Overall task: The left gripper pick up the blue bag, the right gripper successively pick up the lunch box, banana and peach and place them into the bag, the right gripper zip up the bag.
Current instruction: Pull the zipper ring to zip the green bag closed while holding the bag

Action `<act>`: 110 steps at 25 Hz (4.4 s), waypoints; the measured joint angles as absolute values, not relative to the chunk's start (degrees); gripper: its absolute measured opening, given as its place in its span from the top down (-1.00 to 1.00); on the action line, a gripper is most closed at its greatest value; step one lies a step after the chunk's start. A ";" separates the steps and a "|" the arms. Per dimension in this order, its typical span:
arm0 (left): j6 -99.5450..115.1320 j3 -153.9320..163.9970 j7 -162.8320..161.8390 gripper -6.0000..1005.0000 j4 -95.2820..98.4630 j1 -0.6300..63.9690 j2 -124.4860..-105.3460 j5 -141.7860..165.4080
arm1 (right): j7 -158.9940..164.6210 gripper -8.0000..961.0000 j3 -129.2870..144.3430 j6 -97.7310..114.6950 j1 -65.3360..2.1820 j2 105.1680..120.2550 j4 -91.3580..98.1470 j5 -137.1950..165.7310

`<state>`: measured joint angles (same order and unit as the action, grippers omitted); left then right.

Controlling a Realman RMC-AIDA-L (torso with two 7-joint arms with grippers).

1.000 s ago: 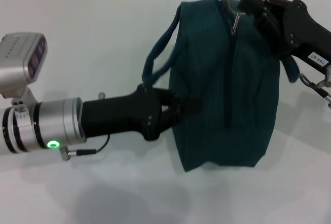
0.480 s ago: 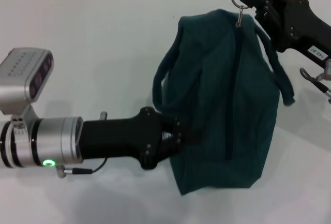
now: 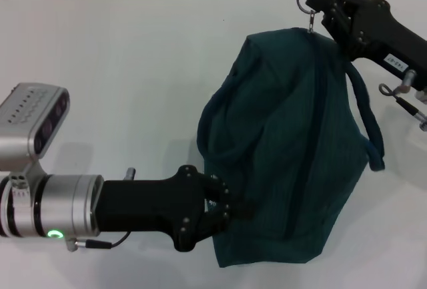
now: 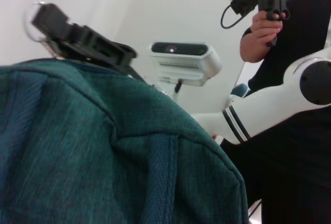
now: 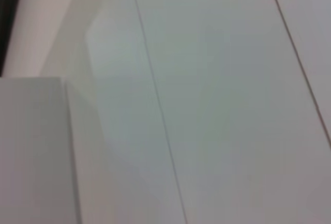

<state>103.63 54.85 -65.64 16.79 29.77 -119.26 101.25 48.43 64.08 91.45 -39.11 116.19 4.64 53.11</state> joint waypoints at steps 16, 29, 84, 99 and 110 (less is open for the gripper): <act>95.66 36.58 -66.46 0.88 16.79 24.32 -119.38 99.61 | 48.43 0.98 64.09 94.00 -35.68 116.19 9.51 50.87; 95.30 33.95 -73.79 0.26 23.95 25.65 -119.07 99.50 | 48.43 0.97 64.59 94.17 -35.19 116.19 8.61 50.09; 83.75 80.57 -140.20 0.60 85.02 40.26 -119.52 128.05 | 48.43 0.97 64.41 92.03 -35.93 116.19 7.23 49.59; 84.31 78.91 -137.94 0.82 87.54 39.47 -119.38 123.44 | 48.43 0.97 63.97 81.80 -31.06 116.17 5.80 43.68; 83.79 77.86 -136.54 0.88 87.25 39.18 -119.56 122.53 | 48.52 0.97 64.39 69.50 -32.73 116.19 5.84 43.62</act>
